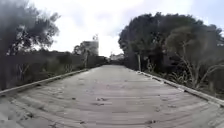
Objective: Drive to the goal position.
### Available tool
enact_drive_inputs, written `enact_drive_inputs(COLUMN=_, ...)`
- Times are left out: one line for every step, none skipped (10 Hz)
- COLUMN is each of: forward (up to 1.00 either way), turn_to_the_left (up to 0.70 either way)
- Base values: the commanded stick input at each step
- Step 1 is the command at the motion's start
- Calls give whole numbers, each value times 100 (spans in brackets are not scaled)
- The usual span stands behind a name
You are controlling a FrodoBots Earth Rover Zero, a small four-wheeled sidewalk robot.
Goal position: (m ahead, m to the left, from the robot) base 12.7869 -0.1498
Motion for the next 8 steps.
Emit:
enact_drive_inputs(forward=70, turn_to_the_left=0)
enact_drive_inputs(forward=70, turn_to_the_left=0)
enact_drive_inputs(forward=70, turn_to_the_left=0)
enact_drive_inputs(forward=70, turn_to_the_left=0)
enact_drive_inputs(forward=70, turn_to_the_left=0)
enact_drive_inputs(forward=70, turn_to_the_left=0)
enact_drive_inputs(forward=70, turn_to_the_left=0)
enact_drive_inputs(forward=70, turn_to_the_left=0)
